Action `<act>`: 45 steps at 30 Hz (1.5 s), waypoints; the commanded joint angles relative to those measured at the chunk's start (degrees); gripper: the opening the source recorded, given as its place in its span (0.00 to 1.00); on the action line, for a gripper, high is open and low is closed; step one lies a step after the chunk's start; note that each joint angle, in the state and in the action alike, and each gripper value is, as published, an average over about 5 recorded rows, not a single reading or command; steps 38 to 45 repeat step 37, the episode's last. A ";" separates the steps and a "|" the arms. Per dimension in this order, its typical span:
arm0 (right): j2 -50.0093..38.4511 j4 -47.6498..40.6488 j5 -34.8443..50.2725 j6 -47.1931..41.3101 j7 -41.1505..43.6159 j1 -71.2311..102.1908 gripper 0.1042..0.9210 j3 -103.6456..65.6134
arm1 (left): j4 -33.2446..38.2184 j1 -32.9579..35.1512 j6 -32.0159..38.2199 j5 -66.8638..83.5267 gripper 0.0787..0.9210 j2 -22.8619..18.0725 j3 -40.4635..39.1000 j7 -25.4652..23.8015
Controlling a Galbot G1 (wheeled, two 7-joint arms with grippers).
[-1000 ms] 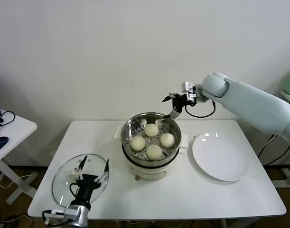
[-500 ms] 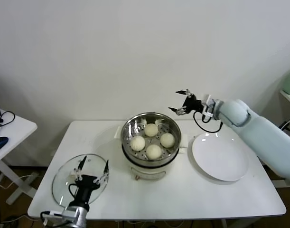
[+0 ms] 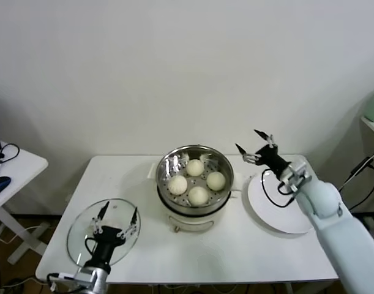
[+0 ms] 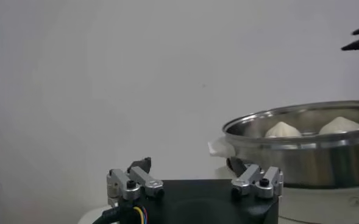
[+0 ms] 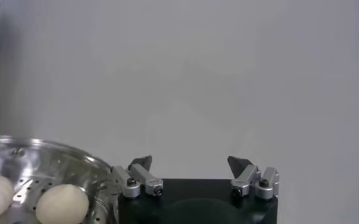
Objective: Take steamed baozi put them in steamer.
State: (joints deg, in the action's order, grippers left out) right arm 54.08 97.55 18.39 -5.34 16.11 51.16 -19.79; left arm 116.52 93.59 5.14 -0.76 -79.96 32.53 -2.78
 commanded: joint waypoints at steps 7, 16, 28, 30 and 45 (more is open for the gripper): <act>20.69 7.55 -0.80 12.04 -1.04 32.77 0.88 -20.54 | 0.63 0.36 -0.83 3.79 0.88 -0.95 3.85 -3.14; 21.70 7.53 1.35 15.01 0.33 36.99 0.88 -20.78 | 0.76 0.86 -1.32 7.42 0.88 -2.14 5.19 -3.02; 21.49 6.34 2.32 16.57 0.46 36.90 0.88 -19.68 | 1.45 1.41 -2.24 6.40 0.88 -2.22 5.52 -1.08; 21.27 6.06 2.46 16.65 0.49 36.57 0.88 -19.50 | 1.40 1.42 -2.18 6.09 0.88 -2.26 5.66 -1.07; 20.21 5.56 2.96 16.37 0.50 35.94 0.88 -19.74 | 1.24 1.11 -2.06 5.19 0.88 -2.39 5.68 -0.65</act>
